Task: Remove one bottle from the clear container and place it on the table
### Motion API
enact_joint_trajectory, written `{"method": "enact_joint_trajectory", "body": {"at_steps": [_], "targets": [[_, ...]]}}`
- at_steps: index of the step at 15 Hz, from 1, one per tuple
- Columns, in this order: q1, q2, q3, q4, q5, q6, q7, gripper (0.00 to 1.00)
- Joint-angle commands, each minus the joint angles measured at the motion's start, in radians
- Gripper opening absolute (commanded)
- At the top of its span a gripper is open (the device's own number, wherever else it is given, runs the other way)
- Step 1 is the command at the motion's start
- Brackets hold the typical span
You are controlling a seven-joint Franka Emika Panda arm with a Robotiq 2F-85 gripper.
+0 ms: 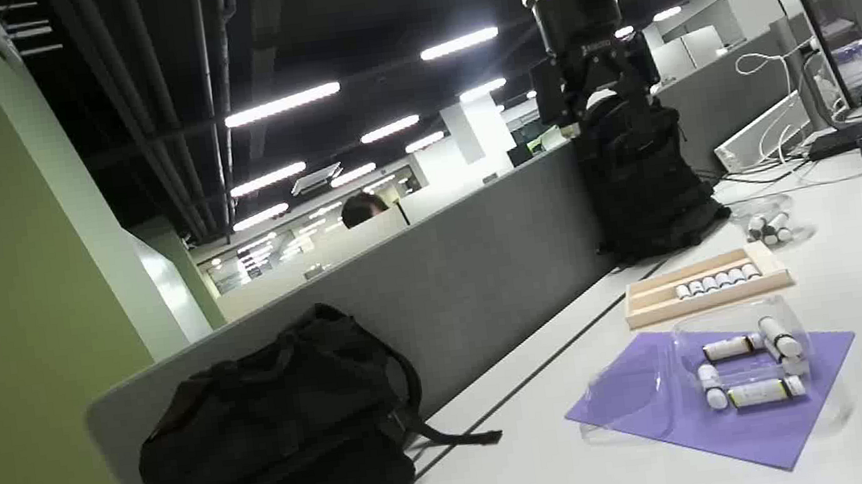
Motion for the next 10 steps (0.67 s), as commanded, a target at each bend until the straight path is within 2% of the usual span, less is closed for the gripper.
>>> {"method": "enact_joint_trajectory", "body": {"at_steps": [1,8,10], "targets": [[0.011,0.003,-0.01,0.002,-0.008,-0.001,0.006,1.0],[0.011,0.003,-0.01,0.002,-0.008,-0.001,0.006,1.0],[-0.032,0.044,-0.001,-0.017,-0.003,0.103,0.071,1.0]]}}
